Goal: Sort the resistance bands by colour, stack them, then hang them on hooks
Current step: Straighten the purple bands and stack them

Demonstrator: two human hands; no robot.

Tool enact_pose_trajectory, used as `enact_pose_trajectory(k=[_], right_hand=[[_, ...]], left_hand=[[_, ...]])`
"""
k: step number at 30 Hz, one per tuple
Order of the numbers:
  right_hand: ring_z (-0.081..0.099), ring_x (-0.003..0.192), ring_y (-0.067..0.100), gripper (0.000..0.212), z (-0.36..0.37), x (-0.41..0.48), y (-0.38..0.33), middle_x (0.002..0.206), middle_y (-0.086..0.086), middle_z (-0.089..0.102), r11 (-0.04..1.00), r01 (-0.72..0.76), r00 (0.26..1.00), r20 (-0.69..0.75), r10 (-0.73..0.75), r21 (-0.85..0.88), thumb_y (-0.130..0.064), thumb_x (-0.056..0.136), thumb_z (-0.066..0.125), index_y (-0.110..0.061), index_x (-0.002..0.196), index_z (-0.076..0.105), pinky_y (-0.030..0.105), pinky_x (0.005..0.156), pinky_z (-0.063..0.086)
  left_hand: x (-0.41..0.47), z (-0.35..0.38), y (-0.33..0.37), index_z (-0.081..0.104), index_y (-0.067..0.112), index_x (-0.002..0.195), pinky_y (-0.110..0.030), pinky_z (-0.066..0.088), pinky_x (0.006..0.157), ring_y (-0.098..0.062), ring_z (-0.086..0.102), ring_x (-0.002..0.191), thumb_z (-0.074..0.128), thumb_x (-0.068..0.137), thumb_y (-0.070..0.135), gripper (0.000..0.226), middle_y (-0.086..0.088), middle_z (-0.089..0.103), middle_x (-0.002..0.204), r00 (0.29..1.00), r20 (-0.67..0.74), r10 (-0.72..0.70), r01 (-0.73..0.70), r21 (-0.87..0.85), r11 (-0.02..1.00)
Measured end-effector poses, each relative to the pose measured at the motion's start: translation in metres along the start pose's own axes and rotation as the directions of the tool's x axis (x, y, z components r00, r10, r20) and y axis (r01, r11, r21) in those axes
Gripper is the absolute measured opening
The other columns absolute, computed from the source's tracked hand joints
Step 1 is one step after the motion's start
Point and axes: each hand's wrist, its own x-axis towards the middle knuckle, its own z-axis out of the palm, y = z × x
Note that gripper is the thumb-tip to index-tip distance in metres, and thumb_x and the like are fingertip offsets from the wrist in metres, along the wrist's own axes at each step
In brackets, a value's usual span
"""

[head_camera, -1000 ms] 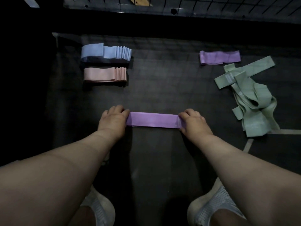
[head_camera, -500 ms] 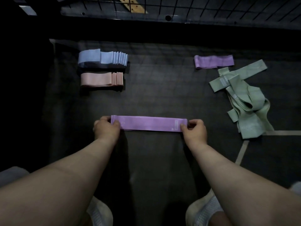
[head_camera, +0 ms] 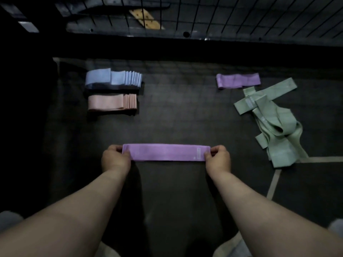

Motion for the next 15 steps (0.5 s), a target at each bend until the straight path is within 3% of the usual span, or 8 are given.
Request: enact_pose_trajectory(k=[3,5,9,12,15], right_hand=[[0.062,0.093,0.027,0.013,-0.005,-0.005,-0.004,0.111,0.015,0.062,1.0,0.006,1.0,0.004,-0.006,0.023,-0.021,0.088,0.068,-0.018,0.092,0.056,0.034,0.09,0.05],[0.058,0.101,0.03,0.022,-0.011,-0.007,-0.009,0.116,0.013,0.056,1.0,0.011,0.999,-0.04,-0.011,0.012,-0.024,0.086,0.069,-0.014,0.103,0.058,0.035,0.094,0.046],[0.049,0.119,0.034,0.035,-0.025,0.005,-0.034,0.131,0.015,0.047,0.993,0.083,0.988,-0.122,-0.093,-0.085,-0.022,0.09,0.062,-0.009,0.122,0.057,0.037,0.103,0.038],[0.038,0.132,0.035,0.042,-0.03,0.042,-0.068,0.145,0.017,0.038,0.94,0.225,0.972,-0.015,-0.236,-0.255,-0.023,0.094,0.056,-0.009,0.133,0.052,0.036,0.108,0.031],[0.015,0.147,0.034,0.052,-0.035,0.087,-0.109,0.16,0.017,0.011,0.783,0.355,0.935,0.195,-0.297,-0.51,-0.035,0.097,0.05,-0.02,0.146,0.039,0.039,0.118,0.02]], left_hand=[[0.001,-0.001,-0.001,0.066,0.007,0.11,-0.032,0.046,0.083,-0.033,0.063,0.099,0.067,0.09,0.021,0.025,-0.018,0.066,0.114,1.0,0.014,0.001,-0.002,0.032,1.0],[0.0,-0.002,0.002,0.064,0.01,0.115,-0.041,0.047,0.094,-0.039,0.059,0.108,0.069,0.085,0.032,0.037,-0.02,0.06,0.122,1.0,-0.011,-0.003,0.004,0.107,0.994],[-0.012,0.001,0.017,0.055,0.007,0.129,-0.046,0.03,0.108,-0.042,0.039,0.128,0.066,0.084,0.035,0.054,-0.024,0.043,0.137,0.989,-0.137,0.052,-0.023,0.206,0.978],[-0.019,0.009,0.028,0.056,0.008,0.128,-0.046,0.026,0.109,-0.041,0.036,0.126,0.068,0.082,0.026,0.051,-0.02,0.039,0.137,0.969,-0.162,0.186,-0.146,0.23,0.962],[-0.023,0.018,0.037,0.06,0.01,0.12,-0.046,0.027,0.105,-0.039,0.038,0.121,0.071,0.077,0.017,0.045,-0.016,0.041,0.133,0.925,-0.155,0.346,-0.302,0.252,0.919]])
